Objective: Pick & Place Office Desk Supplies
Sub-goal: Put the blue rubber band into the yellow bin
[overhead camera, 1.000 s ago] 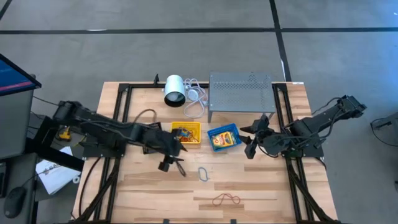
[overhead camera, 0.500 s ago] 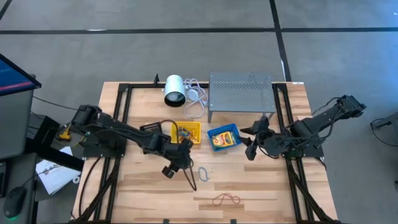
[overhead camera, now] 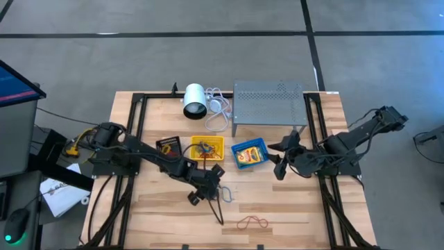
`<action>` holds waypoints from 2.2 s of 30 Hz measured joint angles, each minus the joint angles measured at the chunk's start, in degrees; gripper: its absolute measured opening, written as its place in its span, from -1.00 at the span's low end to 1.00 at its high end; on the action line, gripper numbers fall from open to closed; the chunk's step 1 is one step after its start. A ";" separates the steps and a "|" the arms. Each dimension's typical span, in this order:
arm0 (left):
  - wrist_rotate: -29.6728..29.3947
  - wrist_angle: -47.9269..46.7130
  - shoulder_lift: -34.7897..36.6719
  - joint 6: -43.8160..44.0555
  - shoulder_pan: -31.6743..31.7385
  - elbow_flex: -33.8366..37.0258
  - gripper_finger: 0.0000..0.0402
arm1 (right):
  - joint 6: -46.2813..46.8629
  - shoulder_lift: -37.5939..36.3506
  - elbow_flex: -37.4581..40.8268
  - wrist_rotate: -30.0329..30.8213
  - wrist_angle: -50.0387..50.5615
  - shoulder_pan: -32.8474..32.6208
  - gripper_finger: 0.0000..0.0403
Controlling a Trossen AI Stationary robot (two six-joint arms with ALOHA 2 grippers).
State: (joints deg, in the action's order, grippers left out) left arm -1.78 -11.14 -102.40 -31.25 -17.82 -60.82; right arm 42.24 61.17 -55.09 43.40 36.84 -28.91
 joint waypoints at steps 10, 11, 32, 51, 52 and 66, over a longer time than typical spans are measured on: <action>-0.74 5.43 -5.16 -3.66 -0.24 -0.04 -0.07 | 1.33 3.90 0.07 -0.17 -0.26 0.04 -0.16; -0.75 5.33 -5.41 -3.88 -0.24 0.02 -0.07 | 1.33 4.22 0.07 -0.26 -0.48 0.04 -0.16; 1.79 8.15 -9.04 -6.15 -0.09 -1.46 -0.76 | 1.30 7.13 0.09 -3.10 -6.91 -0.68 -0.16; 1.77 6.19 -9.04 -6.02 1.83 -1.46 -0.59 | 1.27 7.43 0.09 -3.15 -10.33 -2.21 -0.16; 1.77 6.19 -9.04 -6.02 1.83 -1.46 -0.55 | 1.27 7.43 0.09 -3.15 -10.41 -2.21 -0.16; 4.61 6.13 -10.05 -7.44 2.90 -1.64 -0.64 | 0.81 7.41 0.09 -3.16 -13.29 -2.25 -0.16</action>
State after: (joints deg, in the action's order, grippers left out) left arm 2.83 -5.01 -112.44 -38.70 -14.92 -62.46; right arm 43.05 68.58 -55.00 40.24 23.55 -31.16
